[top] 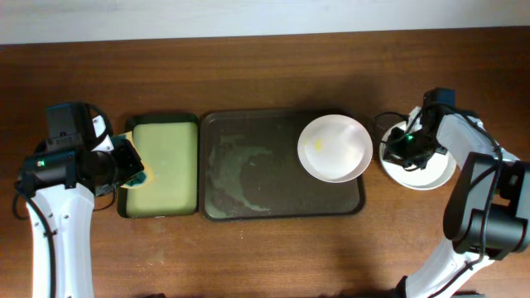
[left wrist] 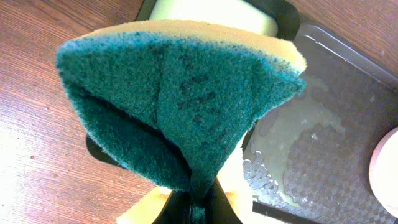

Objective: Clean dirty plates on tray and stack at the side
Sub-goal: 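Slide the pink plate to the middle of the dark tray with right gripper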

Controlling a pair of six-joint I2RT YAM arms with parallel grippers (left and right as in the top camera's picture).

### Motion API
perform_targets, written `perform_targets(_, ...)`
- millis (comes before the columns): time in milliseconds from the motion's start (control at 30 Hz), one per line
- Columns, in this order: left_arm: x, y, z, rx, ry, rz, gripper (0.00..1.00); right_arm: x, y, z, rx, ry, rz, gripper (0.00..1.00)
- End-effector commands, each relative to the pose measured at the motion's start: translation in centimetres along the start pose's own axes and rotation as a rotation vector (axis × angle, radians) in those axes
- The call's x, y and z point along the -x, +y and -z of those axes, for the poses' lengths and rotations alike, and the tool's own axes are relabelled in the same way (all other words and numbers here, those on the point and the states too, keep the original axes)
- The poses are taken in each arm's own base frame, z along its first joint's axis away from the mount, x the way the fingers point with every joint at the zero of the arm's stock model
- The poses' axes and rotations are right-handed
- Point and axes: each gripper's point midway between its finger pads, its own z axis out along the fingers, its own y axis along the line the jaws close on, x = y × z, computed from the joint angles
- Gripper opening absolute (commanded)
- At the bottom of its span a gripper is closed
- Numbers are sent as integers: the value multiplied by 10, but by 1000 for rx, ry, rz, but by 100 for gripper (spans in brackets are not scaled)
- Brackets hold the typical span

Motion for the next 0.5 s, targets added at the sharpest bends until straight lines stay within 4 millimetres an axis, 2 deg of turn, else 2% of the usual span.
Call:
perform_targets(0, 1, -3, 5, -16, -18, -23, 0, 8, 25, 9, 97, 7, 58, 16)
perform_targets(33, 1, -3, 5, -17, -18, -23, 0, 10, 27, 14, 96, 6, 74, 19)
perform_targets(133, 1, -3, 5, -17, -18, -23, 0, 22, 35, 47, 63, 4, 101, 34)
perform_targets(167, 1, -3, 5, -17, -21, -23, 0, 22, 43, 62, 61, 15, 134, 37)
perform_targets(233, 2, -3, 5, -17, -21, -23, 0, 12, 51, 68, 54, 57, 191, 38)
perform_targets(267, 2, -3, 5, -17, -21, -23, 0, 5, 52, 65, 49, 80, 211, 38)
perform_targets(367, 1, -3, 5, -16, -18, -23, 0, -14, 38, 31, -99, 125, 256, 38)
perform_targets(433, -1, -2, 5, -14, -10, -22, 0, -23, 34, 15, -126, 133, 247, 38)
perform_targets(467, -1, -2, 5, -14, -10, -22, 0, -27, 30, 5, -123, 133, 233, 35)
